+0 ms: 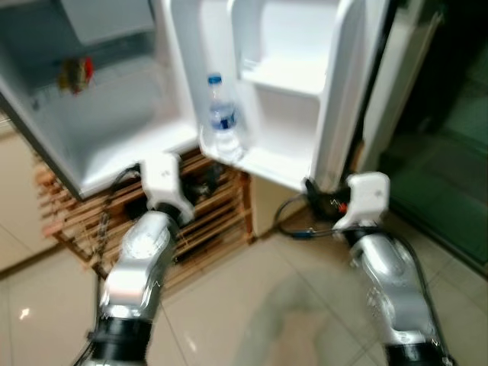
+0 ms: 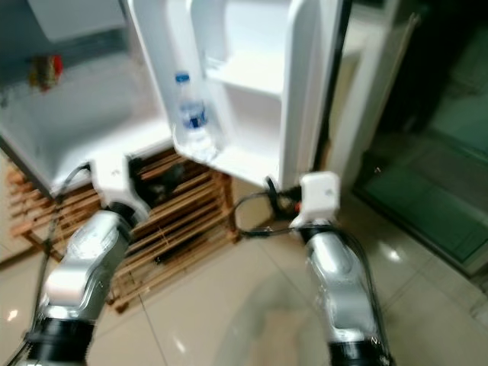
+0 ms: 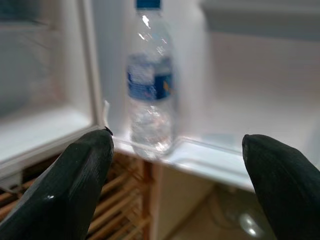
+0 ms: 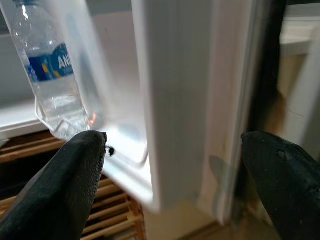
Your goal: Restocking fridge
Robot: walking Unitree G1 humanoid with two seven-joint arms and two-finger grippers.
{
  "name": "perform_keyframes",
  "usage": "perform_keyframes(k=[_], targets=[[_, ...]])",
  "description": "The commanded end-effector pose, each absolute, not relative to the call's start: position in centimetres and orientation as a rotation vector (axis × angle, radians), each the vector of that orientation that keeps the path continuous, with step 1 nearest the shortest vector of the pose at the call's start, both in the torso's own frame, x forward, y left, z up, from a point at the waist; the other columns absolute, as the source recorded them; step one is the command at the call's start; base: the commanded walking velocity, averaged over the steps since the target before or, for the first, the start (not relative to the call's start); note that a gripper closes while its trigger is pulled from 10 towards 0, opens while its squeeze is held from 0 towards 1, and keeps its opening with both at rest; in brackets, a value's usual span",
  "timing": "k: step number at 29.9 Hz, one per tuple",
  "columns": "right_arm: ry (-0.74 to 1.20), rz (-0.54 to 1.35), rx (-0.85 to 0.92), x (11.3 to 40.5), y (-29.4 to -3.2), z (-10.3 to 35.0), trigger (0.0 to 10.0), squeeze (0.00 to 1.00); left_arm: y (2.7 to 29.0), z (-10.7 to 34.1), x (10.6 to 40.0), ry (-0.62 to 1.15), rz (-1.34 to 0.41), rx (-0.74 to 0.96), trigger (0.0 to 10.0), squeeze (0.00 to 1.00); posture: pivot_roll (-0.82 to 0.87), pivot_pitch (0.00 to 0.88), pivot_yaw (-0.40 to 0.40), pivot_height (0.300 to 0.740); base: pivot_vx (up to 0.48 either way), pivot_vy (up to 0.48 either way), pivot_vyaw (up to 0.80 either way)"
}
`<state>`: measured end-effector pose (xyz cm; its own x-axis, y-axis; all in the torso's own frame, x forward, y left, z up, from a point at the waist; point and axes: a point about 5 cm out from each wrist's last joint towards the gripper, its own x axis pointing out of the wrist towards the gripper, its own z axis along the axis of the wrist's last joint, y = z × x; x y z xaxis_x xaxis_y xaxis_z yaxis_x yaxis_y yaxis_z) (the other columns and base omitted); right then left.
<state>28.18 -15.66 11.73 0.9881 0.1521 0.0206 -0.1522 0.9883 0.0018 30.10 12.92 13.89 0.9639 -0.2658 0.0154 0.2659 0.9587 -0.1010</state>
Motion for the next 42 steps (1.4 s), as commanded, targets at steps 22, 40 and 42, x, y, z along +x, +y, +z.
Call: perform_keyframes(k=[22, 40, 42], targets=[[0.564, 0.143, -0.057, 23.3, -19.1, 3.1, 10.0, 0.0, 17.6, 7.4, 31.3, 0.402, -0.134, 0.044, 10.0, 0.0, -0.12, 0.0, 0.109, 0.74, 0.06, -0.056, 0.2], [0.196, 0.074, -0.08, 26.7, -19.1, 8.6, 10.0, 0.0, 15.0, 11.9, 31.7, 0.03, -0.218, -0.014, 10.0, 0.0, -0.14, 0.0, 0.102, 0.74, 0.0, -0.139, 0.06], [0.207, 0.077, -0.053, 26.5, -19.0, 8.3, 10.0, 0.0, 13.6, 12.4, 31.1, -0.007, -0.329, 0.03, 10.0, 0.0, -0.13, 0.0, 0.102, 0.74, 0.0, -0.463, 0.73]])
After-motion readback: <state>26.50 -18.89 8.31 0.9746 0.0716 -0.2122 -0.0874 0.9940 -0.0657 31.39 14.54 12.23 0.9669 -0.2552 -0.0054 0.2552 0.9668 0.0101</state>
